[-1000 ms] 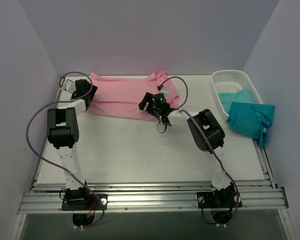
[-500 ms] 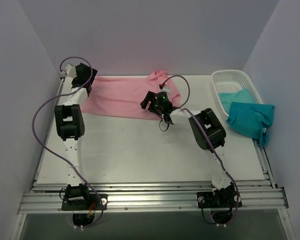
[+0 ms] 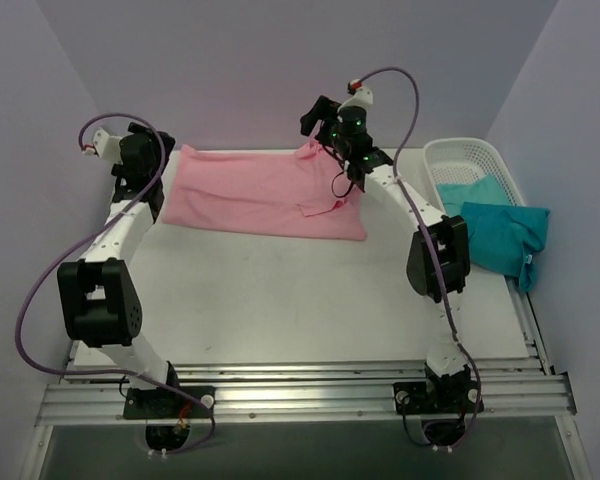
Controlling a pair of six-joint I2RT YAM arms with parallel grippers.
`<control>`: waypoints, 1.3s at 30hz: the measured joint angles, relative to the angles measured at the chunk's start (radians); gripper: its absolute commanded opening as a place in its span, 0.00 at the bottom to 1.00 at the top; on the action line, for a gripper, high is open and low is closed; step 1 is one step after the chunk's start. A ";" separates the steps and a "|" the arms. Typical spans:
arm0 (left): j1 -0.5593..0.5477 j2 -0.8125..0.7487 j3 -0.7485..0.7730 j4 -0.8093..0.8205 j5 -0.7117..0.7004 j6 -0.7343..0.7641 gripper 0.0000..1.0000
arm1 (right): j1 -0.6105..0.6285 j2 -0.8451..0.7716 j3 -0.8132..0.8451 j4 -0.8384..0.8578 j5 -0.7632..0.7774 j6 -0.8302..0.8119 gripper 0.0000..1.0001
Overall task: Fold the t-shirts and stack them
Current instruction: Fold the flattened tshirt in 1/3 of the way
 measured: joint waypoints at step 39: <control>-0.156 -0.275 -0.578 0.098 0.041 0.100 0.91 | 0.009 -0.127 -0.541 0.029 0.063 0.119 0.75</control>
